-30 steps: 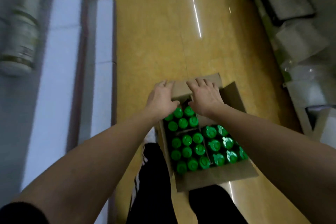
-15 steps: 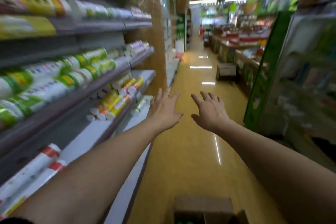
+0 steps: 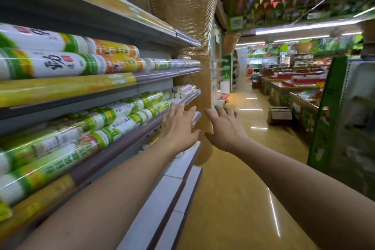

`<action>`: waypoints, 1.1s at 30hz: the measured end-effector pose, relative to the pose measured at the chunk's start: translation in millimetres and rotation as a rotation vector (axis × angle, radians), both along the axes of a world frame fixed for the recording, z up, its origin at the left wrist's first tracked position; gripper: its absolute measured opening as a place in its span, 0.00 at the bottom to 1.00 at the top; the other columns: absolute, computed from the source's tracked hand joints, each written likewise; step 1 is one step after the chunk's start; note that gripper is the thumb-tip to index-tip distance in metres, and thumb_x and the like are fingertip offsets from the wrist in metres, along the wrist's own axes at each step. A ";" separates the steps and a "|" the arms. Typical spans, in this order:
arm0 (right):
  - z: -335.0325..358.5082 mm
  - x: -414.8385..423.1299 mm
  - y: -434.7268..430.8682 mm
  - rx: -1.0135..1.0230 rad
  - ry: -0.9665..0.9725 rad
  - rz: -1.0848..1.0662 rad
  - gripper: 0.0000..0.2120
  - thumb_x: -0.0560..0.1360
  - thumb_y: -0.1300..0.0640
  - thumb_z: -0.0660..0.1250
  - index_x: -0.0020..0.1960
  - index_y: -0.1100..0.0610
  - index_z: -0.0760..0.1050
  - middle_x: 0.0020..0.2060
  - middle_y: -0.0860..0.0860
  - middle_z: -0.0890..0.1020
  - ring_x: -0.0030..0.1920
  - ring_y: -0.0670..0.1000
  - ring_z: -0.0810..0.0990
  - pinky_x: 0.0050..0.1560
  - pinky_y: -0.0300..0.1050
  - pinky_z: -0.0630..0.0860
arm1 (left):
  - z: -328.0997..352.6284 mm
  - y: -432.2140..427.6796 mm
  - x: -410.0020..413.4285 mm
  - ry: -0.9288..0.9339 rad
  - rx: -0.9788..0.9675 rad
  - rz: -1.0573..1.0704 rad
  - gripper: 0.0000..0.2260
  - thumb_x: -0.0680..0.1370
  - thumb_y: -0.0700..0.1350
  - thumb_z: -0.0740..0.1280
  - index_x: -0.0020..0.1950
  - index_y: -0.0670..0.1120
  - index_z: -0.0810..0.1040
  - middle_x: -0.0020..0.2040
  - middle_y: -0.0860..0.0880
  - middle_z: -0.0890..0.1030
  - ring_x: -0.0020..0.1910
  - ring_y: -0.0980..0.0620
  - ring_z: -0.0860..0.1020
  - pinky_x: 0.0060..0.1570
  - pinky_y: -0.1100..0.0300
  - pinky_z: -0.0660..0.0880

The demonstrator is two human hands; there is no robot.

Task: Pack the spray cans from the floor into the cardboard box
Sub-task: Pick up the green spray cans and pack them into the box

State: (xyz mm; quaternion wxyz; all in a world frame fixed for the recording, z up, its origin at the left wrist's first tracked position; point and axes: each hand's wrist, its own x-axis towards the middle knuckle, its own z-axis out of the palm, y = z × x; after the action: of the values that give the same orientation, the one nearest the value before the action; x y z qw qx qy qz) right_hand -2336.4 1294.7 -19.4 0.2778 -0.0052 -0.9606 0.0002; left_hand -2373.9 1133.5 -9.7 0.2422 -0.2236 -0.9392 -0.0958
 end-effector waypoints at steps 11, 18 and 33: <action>26.2 14.7 -37.6 0.039 -0.013 0.371 0.36 0.77 0.42 0.64 0.80 0.47 0.54 0.78 0.57 0.60 0.76 0.62 0.58 0.74 0.64 0.58 | 29.6 -66.8 76.8 0.056 -0.006 0.386 0.36 0.79 0.63 0.65 0.82 0.55 0.55 0.84 0.46 0.47 0.82 0.40 0.45 0.77 0.37 0.52; 23.0 52.0 -71.4 0.070 -0.054 0.617 0.37 0.77 0.45 0.65 0.81 0.47 0.52 0.78 0.56 0.59 0.76 0.62 0.57 0.73 0.65 0.59 | 15.4 -97.3 163.3 0.024 -0.036 0.646 0.37 0.78 0.63 0.65 0.82 0.56 0.53 0.84 0.46 0.47 0.82 0.39 0.45 0.77 0.36 0.51; 11.8 216.7 -238.2 0.100 -0.041 1.051 0.39 0.76 0.37 0.66 0.80 0.46 0.54 0.78 0.56 0.60 0.76 0.61 0.60 0.72 0.63 0.60 | -9.4 -202.6 395.0 -0.029 -0.035 1.065 0.36 0.79 0.62 0.65 0.82 0.58 0.52 0.83 0.47 0.46 0.82 0.39 0.43 0.77 0.35 0.50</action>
State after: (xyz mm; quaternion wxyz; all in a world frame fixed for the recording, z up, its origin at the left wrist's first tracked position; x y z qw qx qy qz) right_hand -2119.7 1056.6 -7.5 0.2211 0.4906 -0.8377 0.0938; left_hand -1978.9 930.9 -19.1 0.2405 0.2816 -0.9274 0.0531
